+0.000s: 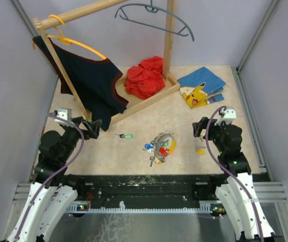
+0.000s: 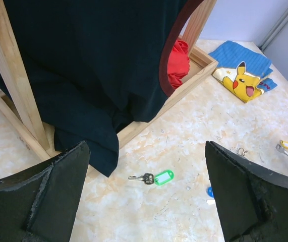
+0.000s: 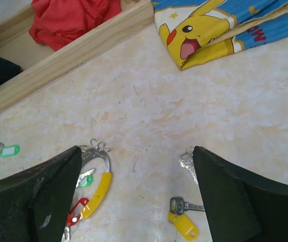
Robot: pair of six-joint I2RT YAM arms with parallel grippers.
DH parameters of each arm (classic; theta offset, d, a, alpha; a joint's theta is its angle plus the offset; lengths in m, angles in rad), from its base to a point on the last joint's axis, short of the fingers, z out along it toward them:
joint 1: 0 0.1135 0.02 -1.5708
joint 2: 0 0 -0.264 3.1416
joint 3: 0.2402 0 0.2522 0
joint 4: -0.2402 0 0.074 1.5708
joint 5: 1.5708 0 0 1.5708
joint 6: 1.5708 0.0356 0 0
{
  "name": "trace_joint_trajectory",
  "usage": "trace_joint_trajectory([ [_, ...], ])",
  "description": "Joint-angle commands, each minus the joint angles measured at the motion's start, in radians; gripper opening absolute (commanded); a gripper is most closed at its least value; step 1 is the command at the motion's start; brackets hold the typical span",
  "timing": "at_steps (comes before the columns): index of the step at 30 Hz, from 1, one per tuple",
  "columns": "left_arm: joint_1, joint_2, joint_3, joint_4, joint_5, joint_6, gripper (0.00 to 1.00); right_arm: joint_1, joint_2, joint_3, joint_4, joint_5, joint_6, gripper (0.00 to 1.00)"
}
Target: Put the keys on the keyring
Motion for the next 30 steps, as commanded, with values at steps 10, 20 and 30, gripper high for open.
trace_joint_trajectory([
  [10, 0.010, 0.032, -0.013, 0.056, 0.135, -0.040, 1.00, 0.000, 0.058, 0.006, 0.059, -0.081, 0.012, 0.91],
  [20, 0.007, 0.216, -0.051, 0.103, 0.372, -0.275, 1.00, 0.079, 0.163, 0.014, 0.090, -0.158, 0.031, 0.90],
  [30, -0.132, 0.438, -0.194, 0.339, 0.400, -0.428, 1.00, 0.310, 0.355, 0.027, 0.154, -0.073, 0.061, 0.81],
])
